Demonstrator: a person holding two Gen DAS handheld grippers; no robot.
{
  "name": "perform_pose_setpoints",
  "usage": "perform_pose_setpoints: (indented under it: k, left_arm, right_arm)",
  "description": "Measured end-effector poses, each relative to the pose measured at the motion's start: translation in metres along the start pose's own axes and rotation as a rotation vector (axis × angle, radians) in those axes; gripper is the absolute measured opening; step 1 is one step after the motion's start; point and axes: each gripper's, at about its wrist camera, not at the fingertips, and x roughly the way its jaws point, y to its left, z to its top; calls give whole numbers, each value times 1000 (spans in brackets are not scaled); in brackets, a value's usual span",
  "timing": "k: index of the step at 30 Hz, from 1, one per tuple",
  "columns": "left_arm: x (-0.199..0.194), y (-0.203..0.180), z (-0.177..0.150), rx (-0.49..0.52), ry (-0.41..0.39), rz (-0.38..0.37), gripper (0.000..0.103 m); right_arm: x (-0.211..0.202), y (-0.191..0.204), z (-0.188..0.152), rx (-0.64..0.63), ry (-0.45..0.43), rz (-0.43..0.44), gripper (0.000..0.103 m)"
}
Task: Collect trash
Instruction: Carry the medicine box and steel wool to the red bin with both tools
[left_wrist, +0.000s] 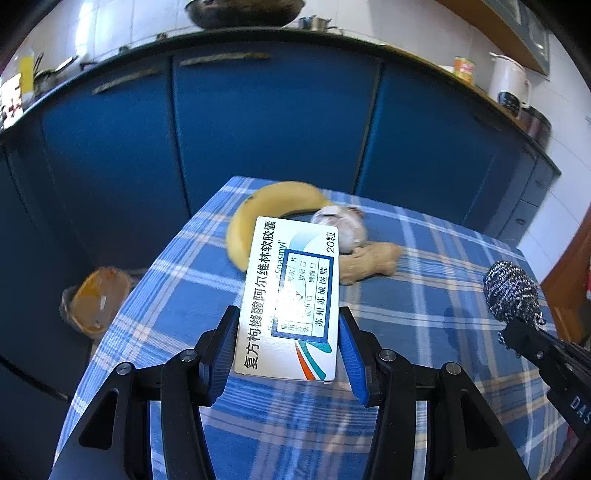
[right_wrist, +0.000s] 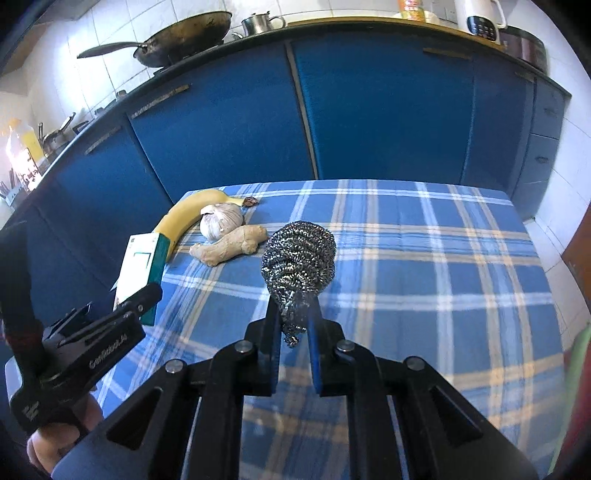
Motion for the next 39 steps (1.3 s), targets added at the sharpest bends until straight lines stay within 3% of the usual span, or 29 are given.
perform_pose_setpoints:
  k: [24,39]
  left_arm:
    - [-94,-68,-25,138,-46,-176,53]
    - [-123,-44,-30,163,-80,-104,53]
  right_arm:
    - [-123,-39,-54,109,-102,-40,15]
    - [-166,-64,-94,182,-136,-95,15]
